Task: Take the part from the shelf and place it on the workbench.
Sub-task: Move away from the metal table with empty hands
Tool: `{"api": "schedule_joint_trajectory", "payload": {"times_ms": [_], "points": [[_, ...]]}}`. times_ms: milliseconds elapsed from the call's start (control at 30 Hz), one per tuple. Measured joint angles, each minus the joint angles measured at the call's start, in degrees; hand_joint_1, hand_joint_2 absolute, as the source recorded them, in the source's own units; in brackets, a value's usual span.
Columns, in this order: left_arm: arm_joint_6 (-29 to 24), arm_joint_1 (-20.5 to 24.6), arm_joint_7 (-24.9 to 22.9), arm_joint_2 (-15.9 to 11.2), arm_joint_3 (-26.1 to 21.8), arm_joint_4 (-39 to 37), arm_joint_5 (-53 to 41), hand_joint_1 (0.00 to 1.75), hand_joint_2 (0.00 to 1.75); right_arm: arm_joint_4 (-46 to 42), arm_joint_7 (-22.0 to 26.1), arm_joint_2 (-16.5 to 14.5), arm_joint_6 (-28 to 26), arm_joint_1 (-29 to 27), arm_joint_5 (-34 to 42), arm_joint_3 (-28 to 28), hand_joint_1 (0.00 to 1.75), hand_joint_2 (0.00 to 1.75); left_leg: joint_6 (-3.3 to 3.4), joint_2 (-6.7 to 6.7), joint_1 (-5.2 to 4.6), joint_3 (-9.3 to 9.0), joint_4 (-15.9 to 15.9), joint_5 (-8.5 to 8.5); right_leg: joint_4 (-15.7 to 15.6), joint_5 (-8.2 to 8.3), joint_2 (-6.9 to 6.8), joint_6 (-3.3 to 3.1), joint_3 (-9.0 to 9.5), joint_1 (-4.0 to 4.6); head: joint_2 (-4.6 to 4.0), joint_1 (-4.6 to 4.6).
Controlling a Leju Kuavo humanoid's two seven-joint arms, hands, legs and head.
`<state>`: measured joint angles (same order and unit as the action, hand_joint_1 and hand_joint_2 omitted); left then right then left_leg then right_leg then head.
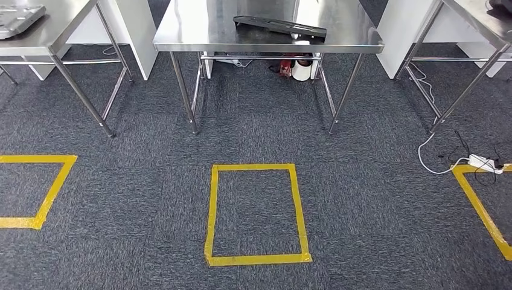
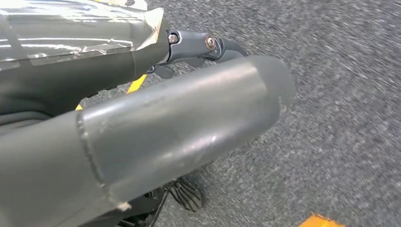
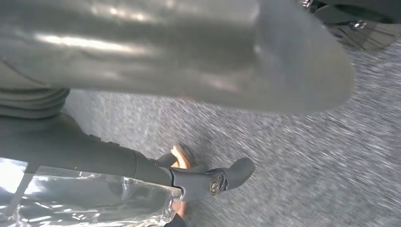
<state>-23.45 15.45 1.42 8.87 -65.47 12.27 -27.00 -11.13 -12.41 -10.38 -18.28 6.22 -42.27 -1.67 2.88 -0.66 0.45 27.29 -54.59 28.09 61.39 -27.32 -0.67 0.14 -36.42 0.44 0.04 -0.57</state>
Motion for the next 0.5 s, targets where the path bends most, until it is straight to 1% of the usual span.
{"api": "schedule_joint_trajectory", "payload": {"times_ms": [33, 67, 100, 133, 167, 200, 233, 267, 300, 333, 367, 400, 433, 467, 500], "points": [[0.1, 0.12, 0.01, 0.0, -0.05, 0.0, -0.13, 0.0, 0.0, 0.0, 0.05, 0.04, -0.06, -0.01, 0.26, 0.0, 0.0, 0.0, 0.12, -0.01, -0.04, 1.03, -0.01, -0.84, 3.44, -2.76, 0.14, -0.09, -1.02, -0.16, 0.0, 0.15], [0.15, 0.26, -0.01, 0.0, -0.08, -0.01, -0.28, 0.0, 0.0, 0.0, 0.1, 0.1, -0.12, -0.03, 0.49, 0.0, 0.0, 0.0, 0.08, -0.08, -0.05, 2.13, -0.04, -1.71, 7.05, -4.74, 0.19, 0.06, -1.76, -0.36, 0.0, 0.28], [0.14, 0.39, -0.05, 0.02, -0.09, -0.01, -0.39, 0.0, 0.0, 0.0, 0.14, 0.16, -0.15, -0.04, 0.6, 0.0, 0.0, 0.0, -0.05, -0.14, -0.04, 3.27, -0.11, -2.58, 9.86, -5.39, 0.22, 0.53, -1.91, -0.55, 0.0, 0.31], [0.12, 0.5, -0.09, 0.04, -0.1, -0.01, -0.45, 0.0, 0.0, 0.0, 0.17, 0.22, -0.17, -0.07, 0.66, 0.0, 0.0, 0.0, -0.22, -0.23, -0.01, 4.38, -0.21, -3.44, 11.25, -4.75, 0.24, 1.26, -1.37, -0.78, 0.0, 0.31], [0.1, 0.57, -0.14, 0.08, -0.1, -0.01, -0.48, 0.0, 0.0, 0.0, 0.19, 0.27, -0.19, -0.09, 0.69, 0.0, 0.0, 0.0, -0.42, -0.33, 0.06, 5.5, -0.4, -4.26, 10.77, -3.23, 0.24, 2.08, 0.03, -1.01, 0.0, 0.31], [0.09, 0.62, -0.19, 0.13, -0.1, -0.02, -0.48, 0.0, 0.0, 0.0, 0.2, 0.32, -0.2, -0.1, 0.71, 0.01, 0.0, 0.0, -0.69, -0.39, 0.13, 6.62, -0.71, -5.01, 8.22, -1.65, 0.24, 2.77, 2.5, -1.28, 0.0, 0.32], [0.07, 0.68, -0.24, 0.15, -0.11, -0.02, -0.49, 0.0, 0.0, 0.0, 0.22, 0.36, -0.22, -0.06, 0.72, 0.01, 0.0, 0.0, -1.04, -0.43, 0.17, 7.63, -1.09, -5.69, 4.07, -1.31, 0.27, 3.08, 5.7, -1.46, 0.0, 0.32], [0.08, 0.77, -0.29, 0.17, -0.12, -0.03, -0.55, 0.0, 0.0, -0.01, 0.3, 0.38, -0.32, -0.01, 0.8, 0.01, 0.0, 0.0, -1.42, -0.41, 0.18, 8.48, -1.47, -6.29, -0.45, -1.85, 0.33, 2.88, 8.69, -1.34, 0.0, 0.32], [0.16, 0.88, -0.33, 0.2, -0.12, -0.03, -0.73, 0.0, 0.0, -0.01, 0.42, 0.39, -0.48, 0.0, 0.97, 0.02, 0.0, 0.0, -1.84, -0.42, 0.17, 8.97, -1.67, -6.86, -3.98, -2.79, 0.38, 2.43, 10.76, -1.16, 0.0, 0.27], [0.28, 1.04, -0.36, 0.22, -0.12, -0.03, -0.95, 0.0, 0.0, -0.01, 0.62, 0.39, -0.72, -0.02, 1.3, 0.05, 0.0, 0.0, -2.19, -0.43, 0.15, 9.18, -1.73, -7.39, -6.01, -3.78, 0.42, 1.85, 11.7, -0.88, 0.0, 0.25], [0.4, 1.22, -0.44, 0.27, -0.09, -0.04, -1.27, 0.0, 0.0, -0.01, 0.87, 0.41, -1.02, -0.12, 1.7, 0.14, 0.0, 0.0, -2.49, -0.44, 0.19, 9.21, -1.67, -7.92, -6.54, -3.85, 0.41, 1.3, 11.59, -0.63, 0.0, 0.19], [0.45, 1.43, -0.52, 0.35, -0.06, -0.05, -1.58, 0.0, 0.0, 0.02, 1.18, 0.42, -1.34, -0.26, 2.17, 0.31, 0.0, 0.0, -2.78, -0.44, 0.32, 9.33, -1.65, -8.25, -6.31, -3.42, 0.32, 0.77, 11.06, -0.85, 0.0, 0.15], [0.35, 1.65, -0.6, 0.46, 0.04, -0.07, -1.83, 0.0, 0.0, 0.03, 1.52, 0.44, -1.68, -0.36, 2.63, 0.53, 0.0, 0.0, -3.0, -0.34, 0.47, 9.7, -2.19, -7.43, -6.2, -2.85, 0.2, 0.17, 10.55, -0.99, 0.0, 0.11], [0.18, 1.89, -0.64, 0.63, 0.17, -0.08, -2.06, 0.0, 0.0, 0.05, 1.8, 0.47, -1.94, -0.48, 2.97, 0.81, 0.0, 0.0, -3.23, -0.22, 0.61, 10.29, -3.73, -5.33, -6.17, -2.14, 0.07, -0.48, 9.87, -1.11, 0.0, 0.0], [0.01, 2.17, -0.59, 0.84, 0.31, -0.09, -2.18, 0.0, 0.0, 0.07, 2.04, 0.5, -2.14, -0.55, 3.23, 1.09, 0.0, 0.0, -3.44, -0.05, 0.72, 11.15, -6.58, -2.17, -6.16, -1.3, -0.04, -1.04, 9.04, -1.17, 0.0, -0.1]]}}
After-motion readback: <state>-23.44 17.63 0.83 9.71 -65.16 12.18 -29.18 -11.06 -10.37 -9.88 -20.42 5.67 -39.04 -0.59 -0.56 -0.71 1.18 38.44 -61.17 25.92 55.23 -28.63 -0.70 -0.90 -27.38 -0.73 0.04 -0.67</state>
